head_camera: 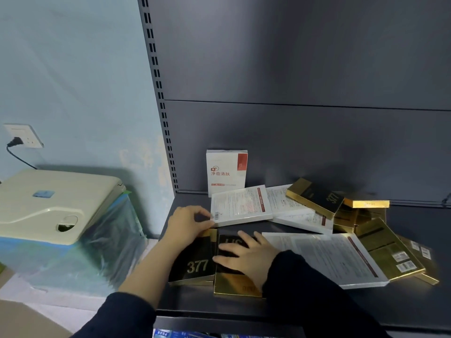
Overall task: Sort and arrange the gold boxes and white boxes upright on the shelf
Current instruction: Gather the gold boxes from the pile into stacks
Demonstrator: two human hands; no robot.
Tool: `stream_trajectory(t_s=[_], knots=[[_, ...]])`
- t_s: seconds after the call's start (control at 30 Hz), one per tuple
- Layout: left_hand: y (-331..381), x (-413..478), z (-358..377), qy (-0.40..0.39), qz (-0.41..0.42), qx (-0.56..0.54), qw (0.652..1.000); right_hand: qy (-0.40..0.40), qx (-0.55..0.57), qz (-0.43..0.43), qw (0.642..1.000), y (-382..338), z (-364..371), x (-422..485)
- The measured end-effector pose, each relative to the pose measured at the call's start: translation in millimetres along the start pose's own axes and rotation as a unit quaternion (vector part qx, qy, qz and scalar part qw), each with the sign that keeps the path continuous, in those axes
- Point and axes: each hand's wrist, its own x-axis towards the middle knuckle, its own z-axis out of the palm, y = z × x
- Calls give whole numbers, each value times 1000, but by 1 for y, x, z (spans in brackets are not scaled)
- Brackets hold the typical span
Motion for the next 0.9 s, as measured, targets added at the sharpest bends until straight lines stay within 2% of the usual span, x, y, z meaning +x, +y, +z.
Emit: stream_trajectory(t_s=[0.17,0.27,0.37,0.47,0.57,0.73,0.83,0.9], knots=[[-6,-18,11,59,26,-44,997,68,-26,41,997,10,-2,-5],[-10,-28,15,102,15,13,995,29,-12,62,998,19,-6,-3],[-8,-42,20,130,48,88,986,1,27,42,999,16,-9,7],[-17,-44,23,85,86,98,988,-16,35,39,999,16,-13,13],[-14,-46,16,29,78,44,996,31,-4,42,999,21,-12,7],[-2,-57,14,34,44,-73,996,31,73,151,985,33,-15,-16],[7,-65,27,56,42,-113,991,91,205,267,937,24,-3,-15],[15,-69,37,66,56,-116,990,148,221,343,901,10,10,-8]])
